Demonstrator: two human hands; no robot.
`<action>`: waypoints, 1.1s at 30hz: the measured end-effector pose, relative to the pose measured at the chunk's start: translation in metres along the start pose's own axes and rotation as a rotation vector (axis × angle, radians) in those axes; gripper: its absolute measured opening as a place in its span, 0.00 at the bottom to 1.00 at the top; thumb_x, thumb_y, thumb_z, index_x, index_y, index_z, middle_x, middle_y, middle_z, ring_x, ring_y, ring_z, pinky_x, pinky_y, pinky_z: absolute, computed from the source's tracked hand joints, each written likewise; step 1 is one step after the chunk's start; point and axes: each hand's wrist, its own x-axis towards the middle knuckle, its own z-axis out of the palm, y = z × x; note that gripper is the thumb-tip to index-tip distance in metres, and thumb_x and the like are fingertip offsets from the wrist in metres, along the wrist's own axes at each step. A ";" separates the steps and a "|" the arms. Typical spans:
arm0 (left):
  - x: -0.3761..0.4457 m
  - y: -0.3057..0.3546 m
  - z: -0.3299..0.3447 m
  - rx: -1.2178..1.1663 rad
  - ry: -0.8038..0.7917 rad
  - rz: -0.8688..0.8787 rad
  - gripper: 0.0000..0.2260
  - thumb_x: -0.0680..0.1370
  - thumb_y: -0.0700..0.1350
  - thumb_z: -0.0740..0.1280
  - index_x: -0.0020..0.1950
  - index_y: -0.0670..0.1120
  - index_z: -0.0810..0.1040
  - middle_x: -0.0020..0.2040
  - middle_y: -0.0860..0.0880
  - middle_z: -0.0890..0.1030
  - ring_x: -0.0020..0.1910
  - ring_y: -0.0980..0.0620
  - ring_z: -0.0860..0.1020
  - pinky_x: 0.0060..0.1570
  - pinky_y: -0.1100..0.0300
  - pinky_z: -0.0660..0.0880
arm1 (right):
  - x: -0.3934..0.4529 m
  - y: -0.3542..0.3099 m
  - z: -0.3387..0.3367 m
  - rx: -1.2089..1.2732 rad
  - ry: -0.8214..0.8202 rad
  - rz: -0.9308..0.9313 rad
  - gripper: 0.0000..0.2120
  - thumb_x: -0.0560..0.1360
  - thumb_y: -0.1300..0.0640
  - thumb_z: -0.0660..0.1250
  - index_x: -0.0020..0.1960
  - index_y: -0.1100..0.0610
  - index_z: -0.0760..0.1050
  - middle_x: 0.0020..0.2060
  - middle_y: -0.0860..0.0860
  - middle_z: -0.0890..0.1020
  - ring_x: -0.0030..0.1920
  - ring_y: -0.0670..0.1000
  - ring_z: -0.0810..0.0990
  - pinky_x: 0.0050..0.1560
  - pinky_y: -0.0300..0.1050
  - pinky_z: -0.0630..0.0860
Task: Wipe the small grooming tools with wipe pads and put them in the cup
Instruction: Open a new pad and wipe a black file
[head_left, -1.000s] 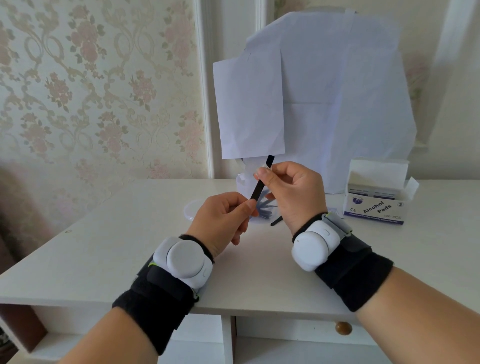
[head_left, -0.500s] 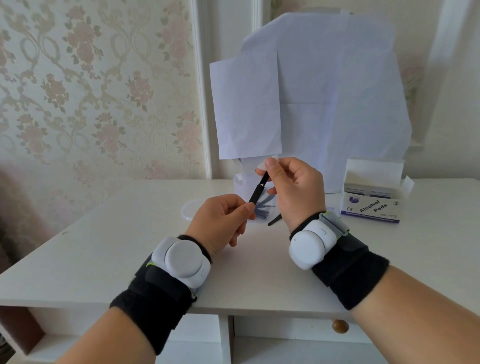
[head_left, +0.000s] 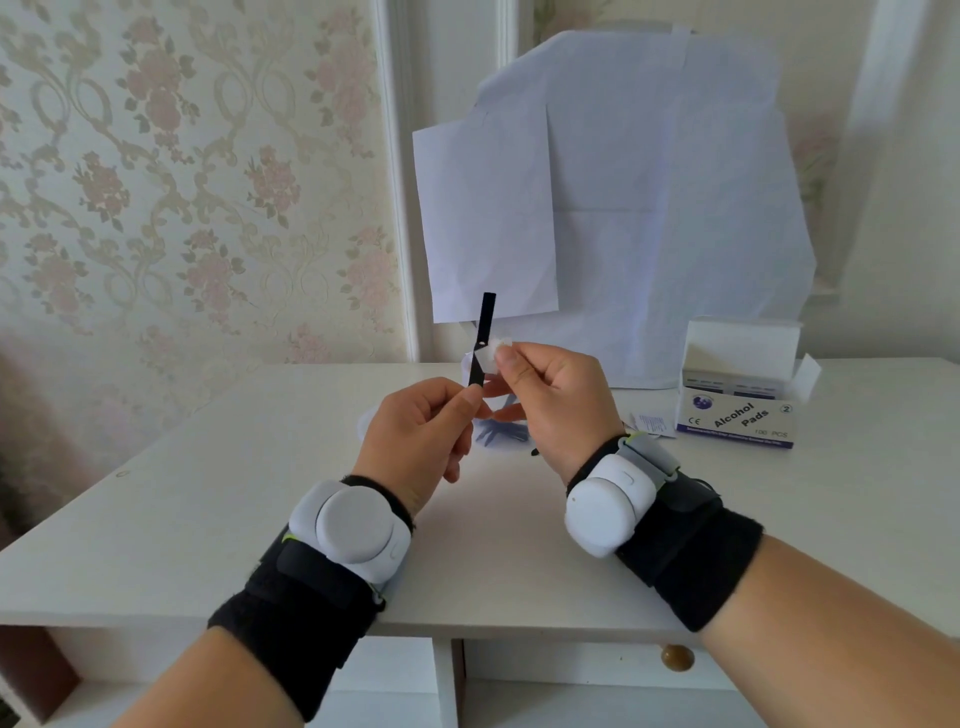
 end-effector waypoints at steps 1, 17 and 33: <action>0.000 0.000 0.000 0.001 -0.004 0.004 0.12 0.81 0.45 0.64 0.43 0.38 0.80 0.25 0.49 0.72 0.21 0.52 0.68 0.29 0.57 0.72 | 0.000 0.001 0.000 -0.003 -0.003 -0.005 0.11 0.81 0.57 0.64 0.53 0.60 0.84 0.40 0.52 0.86 0.38 0.45 0.84 0.35 0.38 0.81; -0.004 0.003 0.002 0.068 -0.037 0.037 0.11 0.81 0.43 0.63 0.42 0.46 0.82 0.25 0.50 0.72 0.23 0.53 0.68 0.28 0.60 0.72 | -0.003 -0.002 0.003 0.234 -0.136 0.187 0.12 0.78 0.52 0.68 0.42 0.61 0.82 0.40 0.63 0.84 0.39 0.61 0.84 0.46 0.58 0.83; -0.005 0.007 -0.001 0.092 0.174 0.225 0.11 0.80 0.43 0.64 0.58 0.56 0.80 0.49 0.57 0.84 0.50 0.63 0.80 0.51 0.68 0.75 | -0.007 0.000 0.007 -0.139 -0.292 -0.027 0.17 0.82 0.51 0.62 0.38 0.56 0.78 0.29 0.48 0.80 0.34 0.50 0.80 0.48 0.59 0.80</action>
